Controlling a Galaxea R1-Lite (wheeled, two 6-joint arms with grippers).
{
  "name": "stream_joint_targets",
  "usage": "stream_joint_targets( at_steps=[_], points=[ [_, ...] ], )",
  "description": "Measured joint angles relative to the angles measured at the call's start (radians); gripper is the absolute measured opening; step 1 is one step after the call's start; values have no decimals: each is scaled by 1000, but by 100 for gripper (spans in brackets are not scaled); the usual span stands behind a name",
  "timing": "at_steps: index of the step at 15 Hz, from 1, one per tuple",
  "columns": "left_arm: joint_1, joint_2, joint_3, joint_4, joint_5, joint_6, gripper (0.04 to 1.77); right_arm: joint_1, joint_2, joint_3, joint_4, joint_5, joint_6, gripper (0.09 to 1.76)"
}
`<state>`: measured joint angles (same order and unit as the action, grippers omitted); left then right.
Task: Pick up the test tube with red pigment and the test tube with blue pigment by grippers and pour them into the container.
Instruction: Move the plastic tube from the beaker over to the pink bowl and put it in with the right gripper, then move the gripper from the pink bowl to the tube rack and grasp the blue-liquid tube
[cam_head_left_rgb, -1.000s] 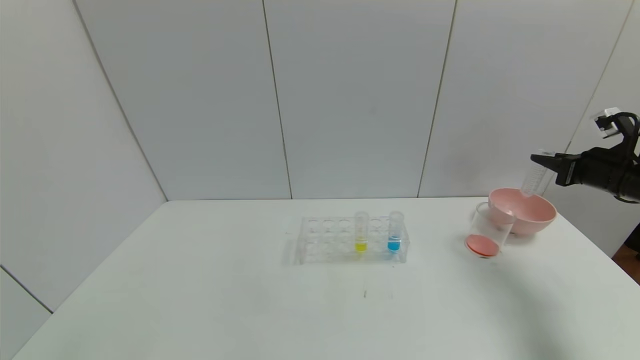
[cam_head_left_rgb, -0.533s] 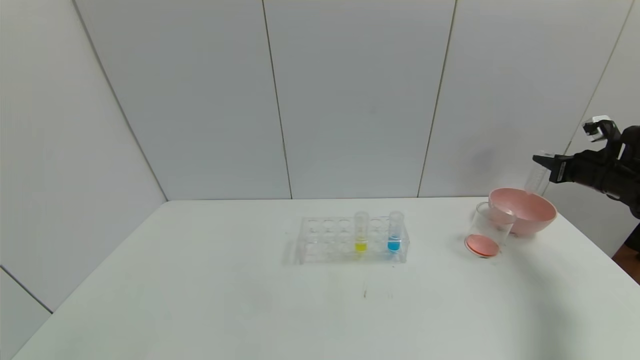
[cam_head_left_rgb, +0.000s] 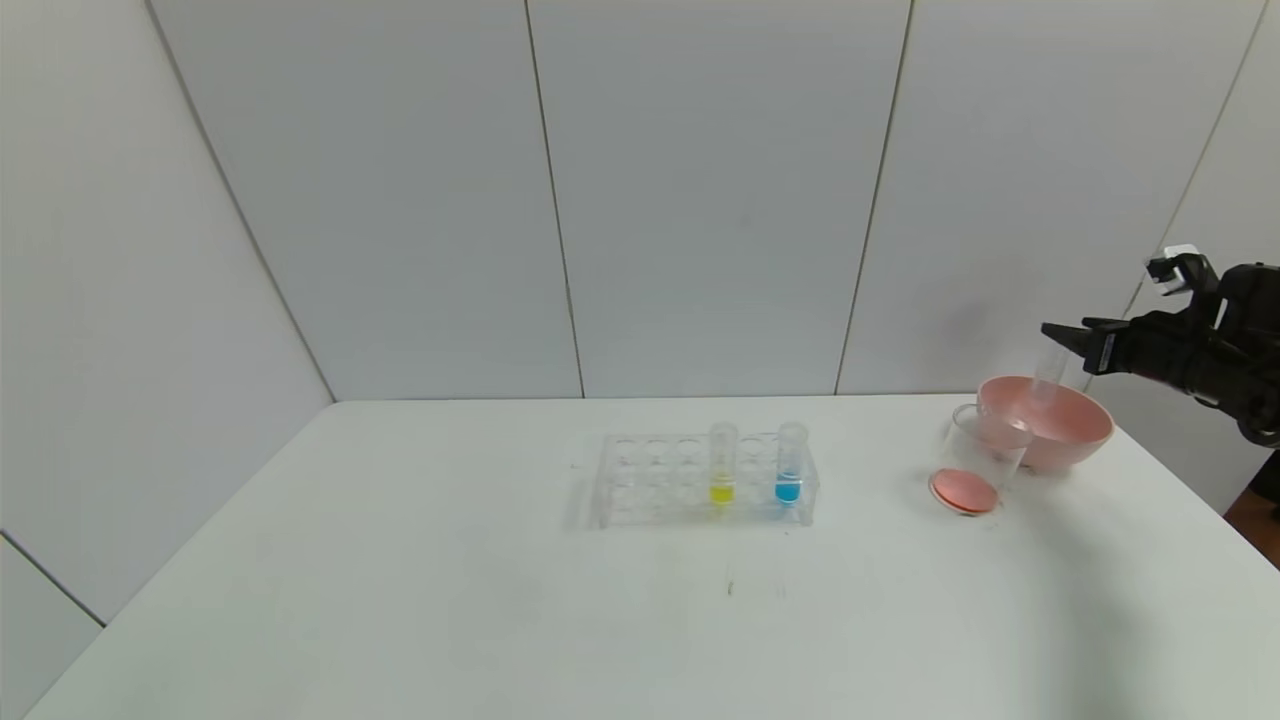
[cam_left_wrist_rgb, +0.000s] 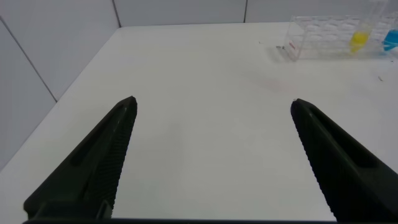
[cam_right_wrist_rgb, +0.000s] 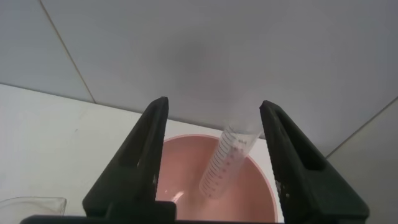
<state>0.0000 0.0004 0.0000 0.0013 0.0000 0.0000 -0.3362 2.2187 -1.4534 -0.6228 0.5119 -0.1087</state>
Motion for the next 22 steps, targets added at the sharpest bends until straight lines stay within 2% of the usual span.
stream_joint_targets(
  at_steps=[4, 7, 12, 14, 16, 20, 22],
  points=[
    [0, 0, 0, 0, 0, 0, 176, 4, -20, 43, -5, 0, -1, 133],
    [0, 0, 0, 0, 0, 0, 176, 24, -80, 135, -15, 0, -1, 145],
    [0, 0, 0, 0, 0, 0, 176, 109, -246, 400, -131, -6, 29, 157],
    [0, 0, 0, 0, 0, 0, 176, 166, -336, 515, -145, -51, 40, 160],
    [0, 0, 0, 0, 0, 0, 176, 259, -422, 616, -148, -171, 70, 163],
    [0, 0, 0, 0, 0, 0, 176, 509, -544, 777, -158, -530, 133, 166],
    [0, 0, 0, 0, 0, 0, 176, 619, -571, 825, -166, -656, 178, 167]
  ],
)
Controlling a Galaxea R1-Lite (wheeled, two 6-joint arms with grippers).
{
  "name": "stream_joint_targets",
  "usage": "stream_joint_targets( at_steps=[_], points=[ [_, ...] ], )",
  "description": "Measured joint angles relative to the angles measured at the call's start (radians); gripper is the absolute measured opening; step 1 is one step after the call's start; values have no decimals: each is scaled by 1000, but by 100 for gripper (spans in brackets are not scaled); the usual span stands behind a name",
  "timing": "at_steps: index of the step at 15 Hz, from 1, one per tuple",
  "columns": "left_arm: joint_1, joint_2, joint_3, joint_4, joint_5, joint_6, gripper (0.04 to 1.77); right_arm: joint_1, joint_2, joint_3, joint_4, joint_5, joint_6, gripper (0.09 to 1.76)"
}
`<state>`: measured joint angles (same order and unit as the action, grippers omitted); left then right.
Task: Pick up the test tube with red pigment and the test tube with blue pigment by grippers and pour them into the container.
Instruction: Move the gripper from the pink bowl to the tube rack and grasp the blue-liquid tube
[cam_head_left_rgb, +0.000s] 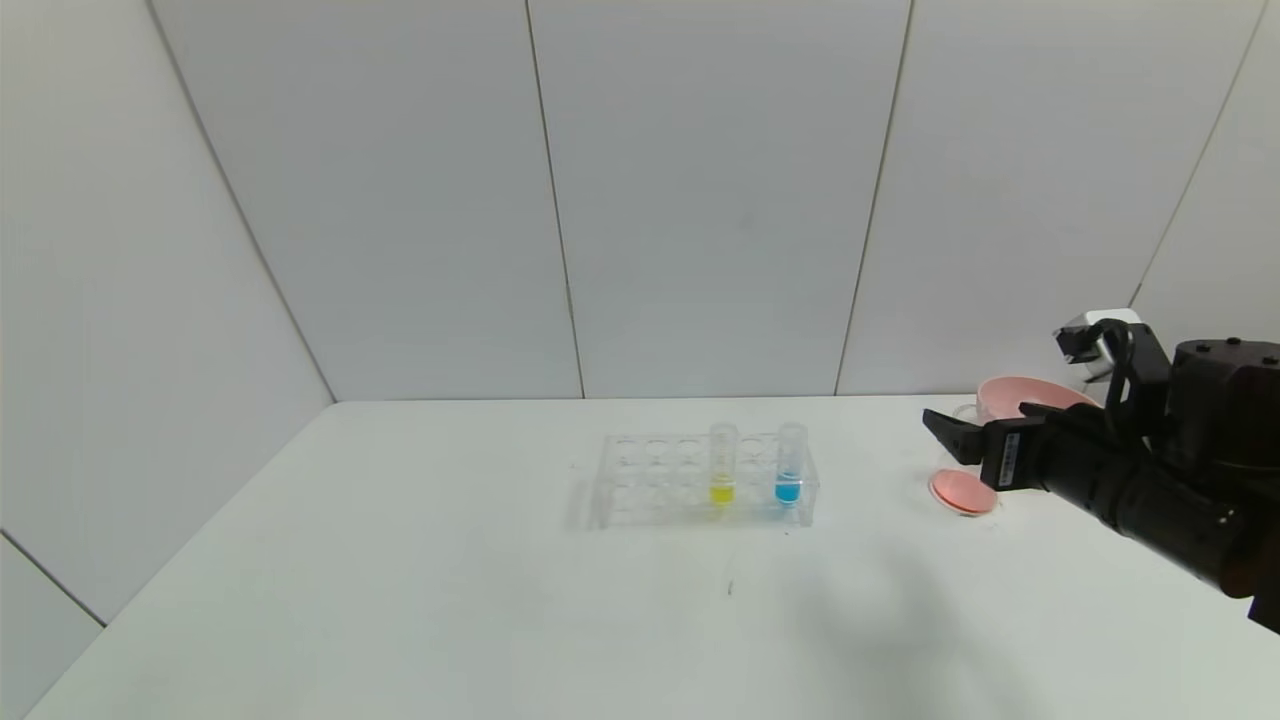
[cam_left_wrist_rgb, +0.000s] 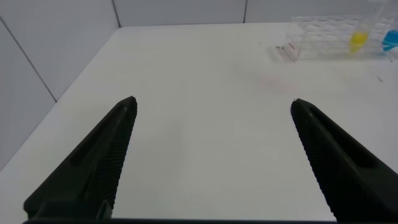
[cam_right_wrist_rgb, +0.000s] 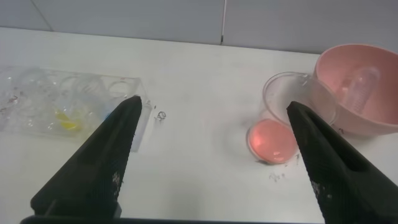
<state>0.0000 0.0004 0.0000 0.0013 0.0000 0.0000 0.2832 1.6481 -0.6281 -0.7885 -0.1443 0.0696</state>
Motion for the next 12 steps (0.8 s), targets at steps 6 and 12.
stream_joint_targets(
  at_steps=[6, 12],
  points=[
    [0, 0, 0, 0, 0, 0, 176, 261, 47, 51, -166, -272, 64, 169],
    [0, 0, 0, 0, 0, 0, 176, 399, 231, 18, -292, -425, 91, 170]
  ],
)
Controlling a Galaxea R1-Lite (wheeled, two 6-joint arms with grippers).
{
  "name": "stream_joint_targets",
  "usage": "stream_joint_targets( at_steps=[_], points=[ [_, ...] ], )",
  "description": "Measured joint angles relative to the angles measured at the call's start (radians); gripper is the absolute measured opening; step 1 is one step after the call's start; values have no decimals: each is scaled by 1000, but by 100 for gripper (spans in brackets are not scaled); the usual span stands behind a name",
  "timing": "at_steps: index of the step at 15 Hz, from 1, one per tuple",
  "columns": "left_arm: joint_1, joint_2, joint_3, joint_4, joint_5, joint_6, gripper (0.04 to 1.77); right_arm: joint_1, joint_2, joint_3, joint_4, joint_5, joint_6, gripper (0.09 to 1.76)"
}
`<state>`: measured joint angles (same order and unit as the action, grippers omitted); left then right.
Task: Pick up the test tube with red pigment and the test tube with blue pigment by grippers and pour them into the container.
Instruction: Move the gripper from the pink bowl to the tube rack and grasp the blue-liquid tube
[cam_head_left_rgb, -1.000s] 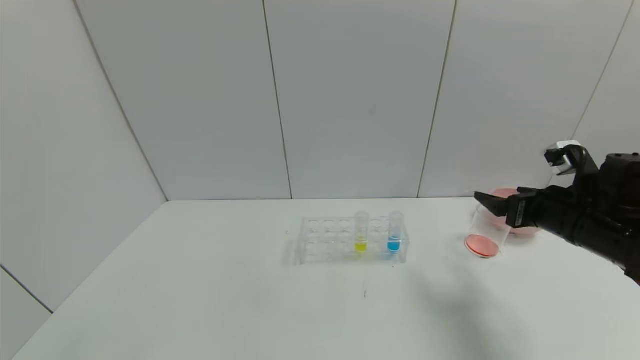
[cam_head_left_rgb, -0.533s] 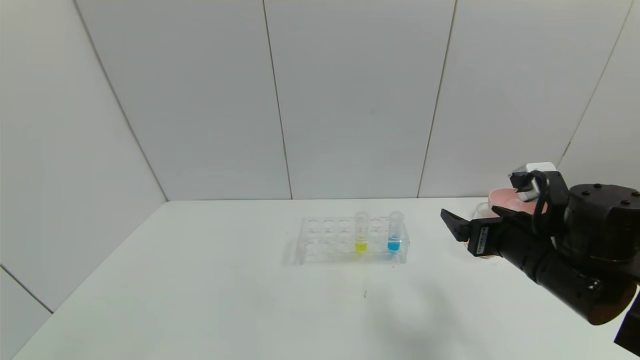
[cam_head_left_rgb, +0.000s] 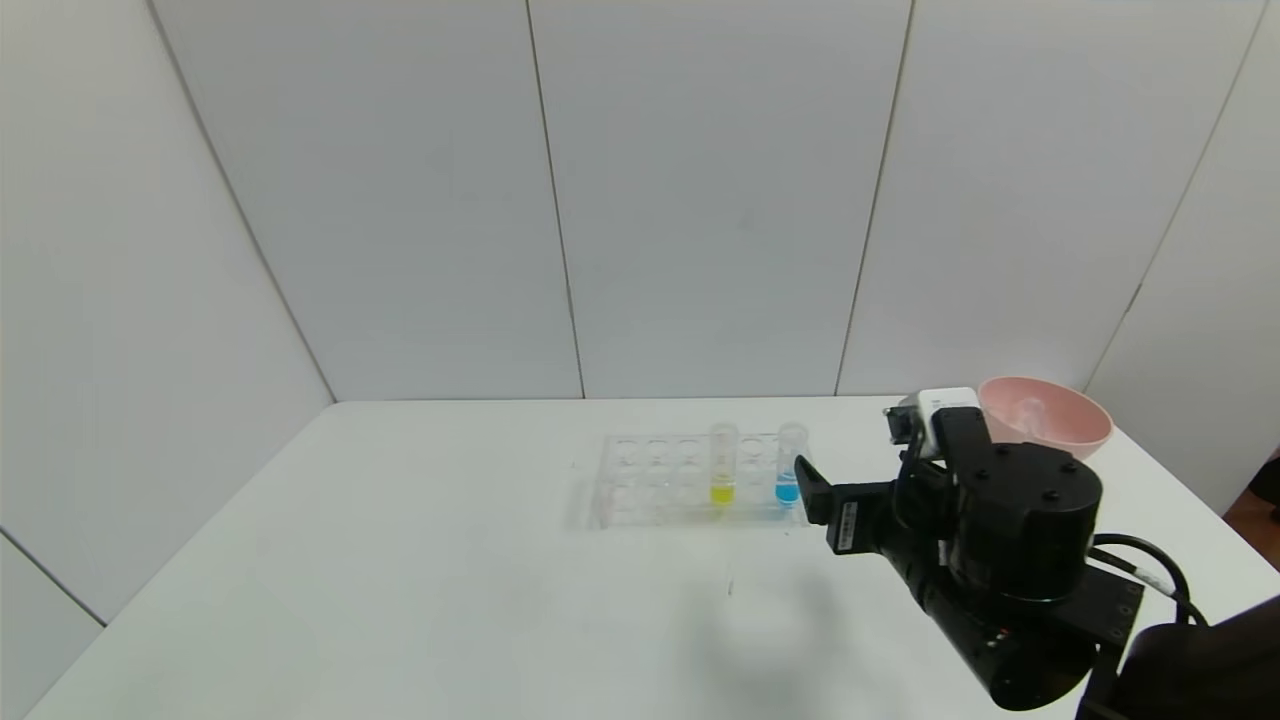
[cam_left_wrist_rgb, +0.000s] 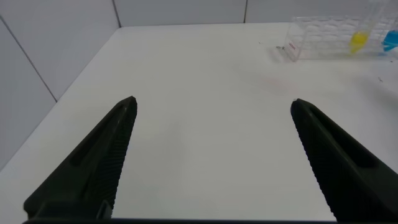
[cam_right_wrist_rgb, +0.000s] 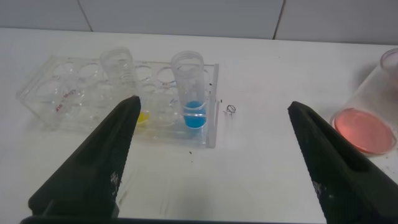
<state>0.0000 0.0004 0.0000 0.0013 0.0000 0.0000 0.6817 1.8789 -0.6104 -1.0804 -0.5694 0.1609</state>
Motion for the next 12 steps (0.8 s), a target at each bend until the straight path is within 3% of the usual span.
stream_joint_targets(
  at_steps=[12],
  points=[
    [0, 0, 0, 0, 0, 0, 176, -47, 255, -249, 1, 24, -19, 170]
  ],
)
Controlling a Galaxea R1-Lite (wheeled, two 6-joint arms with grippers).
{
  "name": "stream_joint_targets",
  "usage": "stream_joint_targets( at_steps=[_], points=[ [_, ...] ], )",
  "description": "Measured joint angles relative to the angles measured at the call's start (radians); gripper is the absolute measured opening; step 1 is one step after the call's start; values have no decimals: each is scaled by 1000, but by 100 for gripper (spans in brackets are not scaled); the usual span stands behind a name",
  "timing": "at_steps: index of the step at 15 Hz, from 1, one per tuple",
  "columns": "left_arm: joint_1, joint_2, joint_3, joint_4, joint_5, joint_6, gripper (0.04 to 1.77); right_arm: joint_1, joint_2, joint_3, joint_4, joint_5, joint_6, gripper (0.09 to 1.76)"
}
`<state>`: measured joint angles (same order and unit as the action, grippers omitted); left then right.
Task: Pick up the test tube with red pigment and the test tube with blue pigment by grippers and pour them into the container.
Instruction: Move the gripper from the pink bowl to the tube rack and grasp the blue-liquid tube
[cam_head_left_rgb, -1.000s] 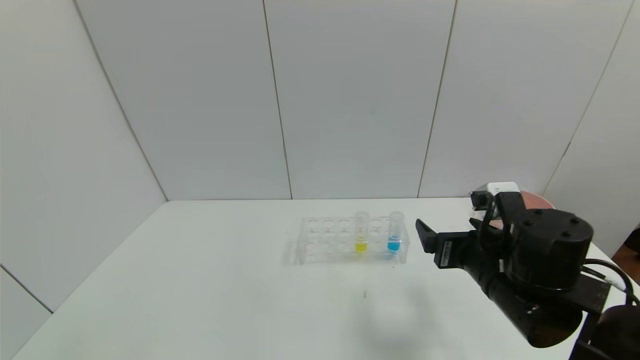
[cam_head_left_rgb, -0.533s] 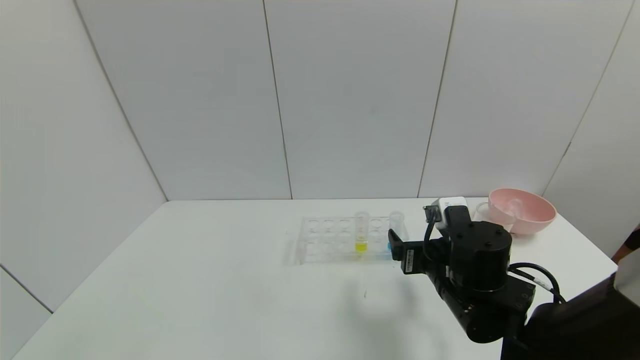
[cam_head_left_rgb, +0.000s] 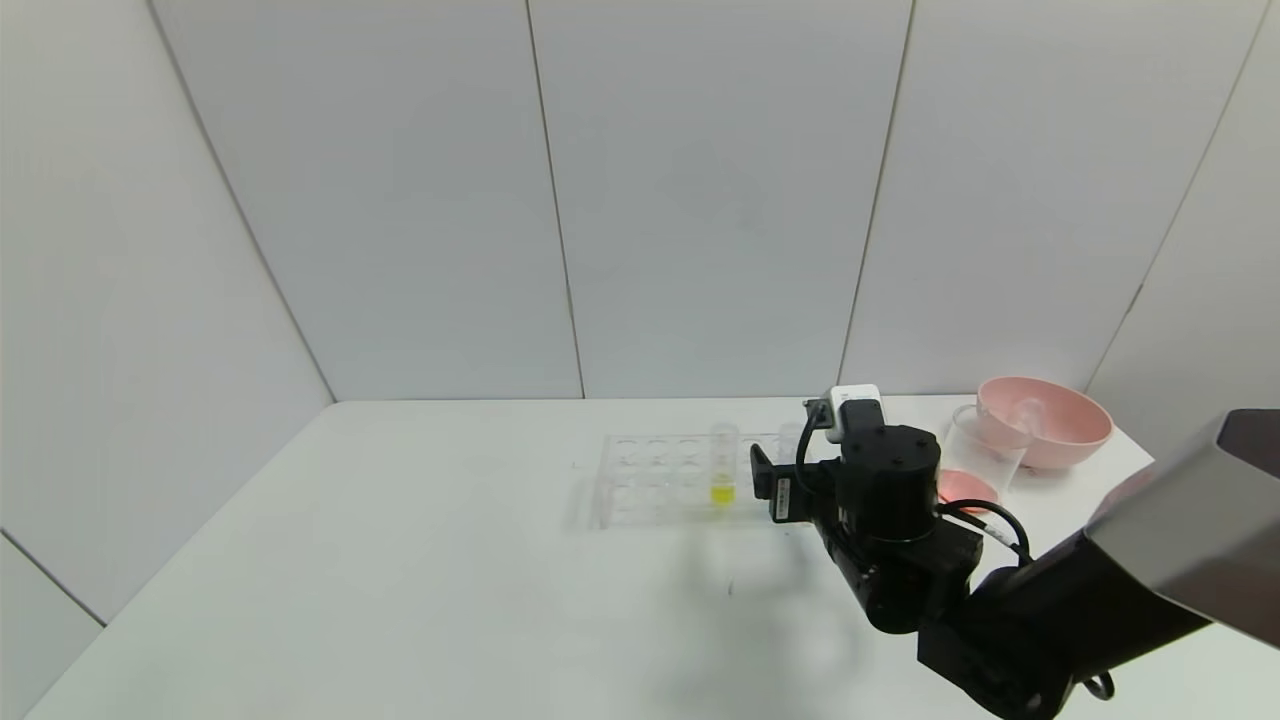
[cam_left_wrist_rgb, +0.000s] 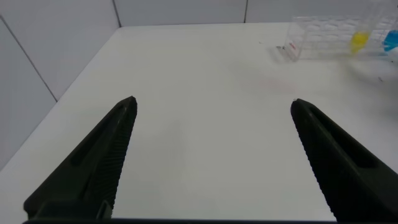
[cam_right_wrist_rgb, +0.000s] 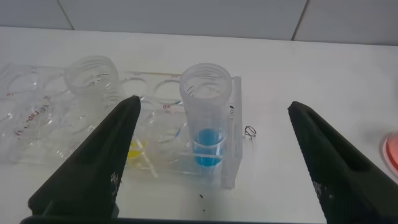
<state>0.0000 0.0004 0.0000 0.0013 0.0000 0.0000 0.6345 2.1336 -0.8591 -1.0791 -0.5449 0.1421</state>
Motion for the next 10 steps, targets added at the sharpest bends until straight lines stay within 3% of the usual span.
stream_joint_targets(
  at_steps=[10],
  points=[
    [0, 0, 0, 0, 0, 0, 176, -54, 123, -148, 0, 69, -46, 170]
  ],
)
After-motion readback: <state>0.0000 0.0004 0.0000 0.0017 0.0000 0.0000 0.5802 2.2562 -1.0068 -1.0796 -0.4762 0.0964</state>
